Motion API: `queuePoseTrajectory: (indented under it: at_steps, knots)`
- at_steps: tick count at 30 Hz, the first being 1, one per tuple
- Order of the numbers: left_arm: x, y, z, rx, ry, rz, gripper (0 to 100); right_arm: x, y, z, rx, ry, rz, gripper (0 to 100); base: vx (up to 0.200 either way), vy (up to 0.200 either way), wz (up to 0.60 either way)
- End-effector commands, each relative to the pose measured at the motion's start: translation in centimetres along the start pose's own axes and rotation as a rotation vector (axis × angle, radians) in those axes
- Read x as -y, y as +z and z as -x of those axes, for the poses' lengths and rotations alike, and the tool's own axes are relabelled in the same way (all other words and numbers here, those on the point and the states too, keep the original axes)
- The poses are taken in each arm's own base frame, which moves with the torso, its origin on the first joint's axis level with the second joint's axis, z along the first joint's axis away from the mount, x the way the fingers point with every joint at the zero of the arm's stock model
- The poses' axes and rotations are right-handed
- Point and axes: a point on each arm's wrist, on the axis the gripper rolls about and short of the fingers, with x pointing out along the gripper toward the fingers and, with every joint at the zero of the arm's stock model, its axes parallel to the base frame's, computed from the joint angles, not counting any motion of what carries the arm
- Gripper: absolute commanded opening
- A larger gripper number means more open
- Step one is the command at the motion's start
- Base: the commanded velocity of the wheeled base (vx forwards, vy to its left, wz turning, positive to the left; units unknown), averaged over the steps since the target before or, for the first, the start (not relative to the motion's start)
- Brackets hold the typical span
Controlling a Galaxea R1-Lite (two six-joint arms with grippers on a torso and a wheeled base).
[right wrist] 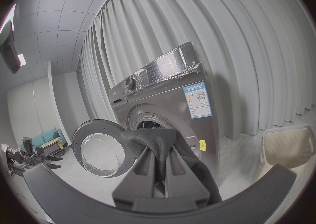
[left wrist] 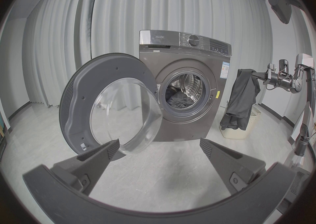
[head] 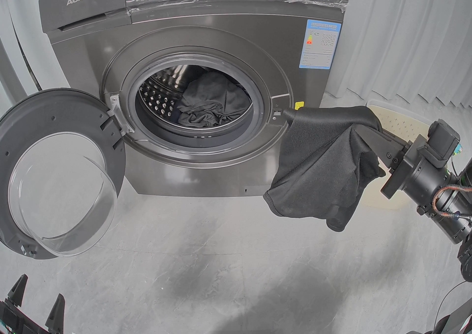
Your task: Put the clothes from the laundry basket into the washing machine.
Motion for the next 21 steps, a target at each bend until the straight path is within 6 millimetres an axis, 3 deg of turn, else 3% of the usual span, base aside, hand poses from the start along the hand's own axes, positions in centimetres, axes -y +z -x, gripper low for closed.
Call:
queuePoseTrajectory:
  at_steps: [1, 16, 21]
  knots:
    - [-0.01, -0.49, 0.02, 0.002, 0.001, 0.0, 100, 0.0, -0.06, -0.04, -0.002, 0.0, 0.0, 0, 0.0, 0.2, 0.0]
    - [-0.01, -0.49, 0.02, 0.002, 0.001, -0.001, 100, 0.03, -0.37, -0.09, -0.014, -0.001, 0.0, 0, 0.0, 0.0, 0.0]
    - [-0.01, -0.49, 0.02, 0.002, 0.001, -0.001, 100, 0.04, -0.41, -0.11, -0.016, -0.001, 0.0, 0, 0.0, -0.2, 0.0]
